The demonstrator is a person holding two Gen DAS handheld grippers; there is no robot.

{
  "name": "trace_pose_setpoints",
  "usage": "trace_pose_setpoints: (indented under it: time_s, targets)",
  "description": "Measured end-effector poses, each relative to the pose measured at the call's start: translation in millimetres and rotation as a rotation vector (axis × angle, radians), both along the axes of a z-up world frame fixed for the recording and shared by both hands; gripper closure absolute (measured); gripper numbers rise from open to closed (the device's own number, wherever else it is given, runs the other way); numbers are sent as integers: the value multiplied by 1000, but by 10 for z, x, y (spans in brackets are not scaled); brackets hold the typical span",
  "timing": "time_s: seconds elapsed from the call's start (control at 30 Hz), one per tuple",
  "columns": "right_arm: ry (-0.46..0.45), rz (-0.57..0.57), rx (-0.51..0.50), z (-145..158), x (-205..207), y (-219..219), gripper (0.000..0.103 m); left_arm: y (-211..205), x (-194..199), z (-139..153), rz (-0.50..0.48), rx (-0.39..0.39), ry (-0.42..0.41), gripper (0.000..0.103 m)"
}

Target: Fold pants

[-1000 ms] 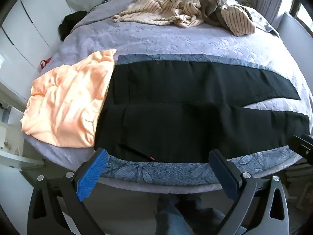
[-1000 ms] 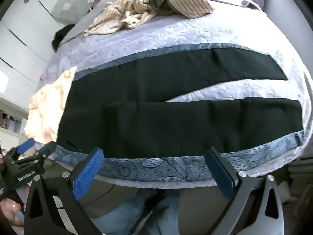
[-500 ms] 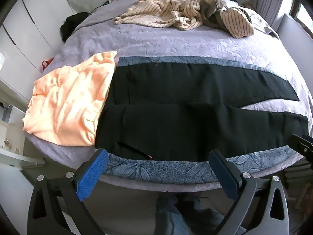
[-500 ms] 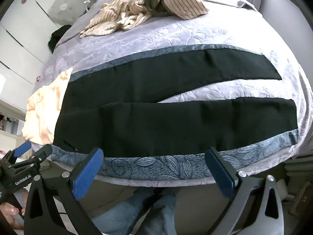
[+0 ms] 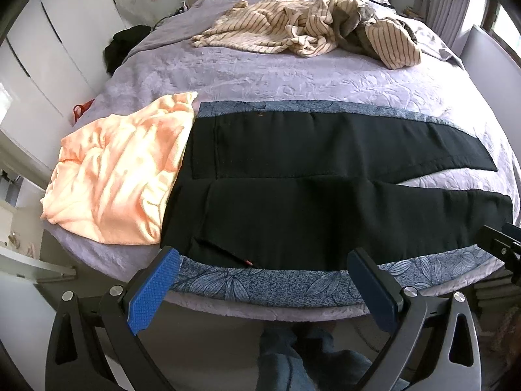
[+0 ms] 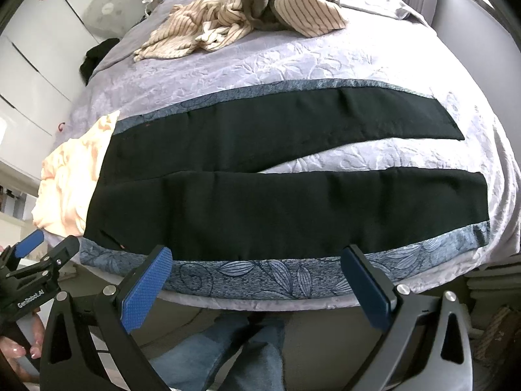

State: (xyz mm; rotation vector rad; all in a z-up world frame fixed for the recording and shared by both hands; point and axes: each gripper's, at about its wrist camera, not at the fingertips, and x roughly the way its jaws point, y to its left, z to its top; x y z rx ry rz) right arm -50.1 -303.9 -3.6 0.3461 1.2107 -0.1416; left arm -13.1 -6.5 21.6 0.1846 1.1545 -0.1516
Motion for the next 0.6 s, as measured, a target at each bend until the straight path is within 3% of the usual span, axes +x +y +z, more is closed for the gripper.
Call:
trace_pose_setpoints:
  time_s: [0.6]
  targets:
    - [-3,8,-10,29,39,-31,0,11,18,7,8,8,-3,0]
